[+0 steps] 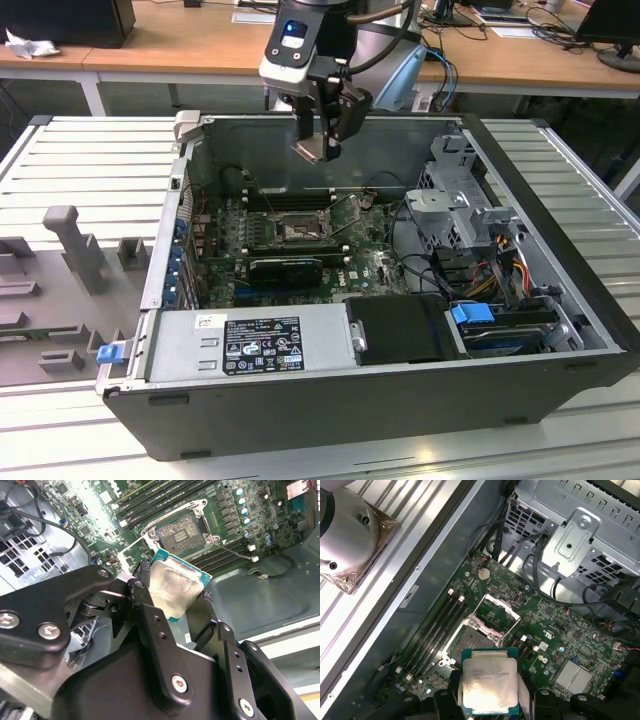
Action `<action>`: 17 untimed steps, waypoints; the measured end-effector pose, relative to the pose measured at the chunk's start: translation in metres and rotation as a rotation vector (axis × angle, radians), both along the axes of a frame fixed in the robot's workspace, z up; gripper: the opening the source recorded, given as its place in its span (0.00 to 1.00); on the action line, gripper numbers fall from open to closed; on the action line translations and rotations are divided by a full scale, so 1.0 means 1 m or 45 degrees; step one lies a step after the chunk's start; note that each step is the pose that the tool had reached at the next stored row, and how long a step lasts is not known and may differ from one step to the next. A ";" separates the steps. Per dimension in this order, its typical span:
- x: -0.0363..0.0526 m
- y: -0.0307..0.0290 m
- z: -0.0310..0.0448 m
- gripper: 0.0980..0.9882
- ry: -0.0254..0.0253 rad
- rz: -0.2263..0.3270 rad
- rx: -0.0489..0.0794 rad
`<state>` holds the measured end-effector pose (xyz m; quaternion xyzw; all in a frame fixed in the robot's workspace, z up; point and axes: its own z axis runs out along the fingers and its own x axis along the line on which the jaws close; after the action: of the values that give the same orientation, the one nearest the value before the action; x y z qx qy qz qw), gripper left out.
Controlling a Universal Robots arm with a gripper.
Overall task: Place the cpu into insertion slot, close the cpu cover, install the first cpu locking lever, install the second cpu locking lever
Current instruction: 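Place the cpu into insertion slot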
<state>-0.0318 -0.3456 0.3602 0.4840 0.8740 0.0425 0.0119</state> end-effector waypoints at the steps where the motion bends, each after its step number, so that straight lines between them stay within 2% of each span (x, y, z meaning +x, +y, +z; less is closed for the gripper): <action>1: 0.0000 0.0000 -0.0001 0.49 0.0001 -0.022 0.000; 9: 0.0000 0.0000 -0.0002 0.49 0.0000 -0.104 0.000; 17: 0.0000 0.0000 -0.0003 0.49 0.0000 -0.149 0.000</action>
<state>-0.0318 -0.3456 0.3599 0.5343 0.8442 0.0417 0.0144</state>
